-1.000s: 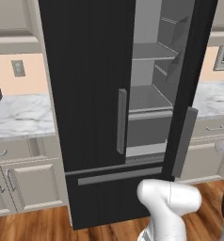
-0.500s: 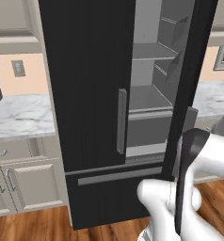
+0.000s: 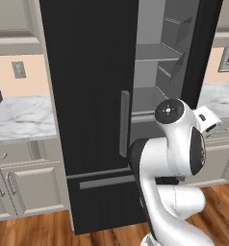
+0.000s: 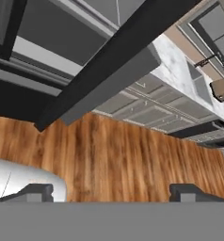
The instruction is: Retrieve a lemon from the fridge and place it on the cutting board with the fish.
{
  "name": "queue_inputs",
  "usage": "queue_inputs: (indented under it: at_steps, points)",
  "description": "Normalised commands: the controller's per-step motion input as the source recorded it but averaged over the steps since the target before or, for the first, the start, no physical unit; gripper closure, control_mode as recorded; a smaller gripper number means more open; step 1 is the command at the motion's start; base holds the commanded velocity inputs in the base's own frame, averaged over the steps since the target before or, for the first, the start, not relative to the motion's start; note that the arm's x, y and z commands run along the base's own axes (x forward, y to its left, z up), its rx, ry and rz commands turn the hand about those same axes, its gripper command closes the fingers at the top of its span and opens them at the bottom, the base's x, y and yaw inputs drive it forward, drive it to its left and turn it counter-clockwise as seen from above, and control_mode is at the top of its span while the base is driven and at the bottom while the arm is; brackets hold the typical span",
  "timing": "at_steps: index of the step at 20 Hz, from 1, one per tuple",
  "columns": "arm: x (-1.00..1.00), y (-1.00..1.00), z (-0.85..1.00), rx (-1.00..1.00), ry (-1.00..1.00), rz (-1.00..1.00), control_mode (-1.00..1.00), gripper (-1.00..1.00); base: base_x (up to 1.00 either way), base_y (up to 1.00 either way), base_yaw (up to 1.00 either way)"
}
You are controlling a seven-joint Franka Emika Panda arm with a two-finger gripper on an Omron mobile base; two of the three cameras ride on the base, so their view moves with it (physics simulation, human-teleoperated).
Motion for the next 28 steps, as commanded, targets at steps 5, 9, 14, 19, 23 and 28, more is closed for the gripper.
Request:
queue_inputs:
  at_steps: [5,9,14,19,23,28]
  points:
    - [0.94,0.17,-0.29,-0.02,0.15,0.0,-1.0,-1.0,0.0,0.0,0.0]
    - [0.74,0.04,-0.07,-0.09,0.18,-0.03,-1.0,-1.0,0.0,0.0,0.0]
    - [0.71,-0.03,-0.17,-0.07,0.13,0.0,-1.0,-1.0,0.0,0.0,0.0]
    - [0.45,-0.12,-0.14,-0.04,0.11,0.0,-1.0,-1.0,0.0,0.0,0.0]
    - [0.08,-0.23,-0.16,-0.05,0.1,-0.03,-1.0,-1.0,0.0,0.0,0.0]
    - [0.03,-0.26,-0.26,-0.03,0.04,-0.03,-1.0,-1.0,0.0,0.0,0.0]
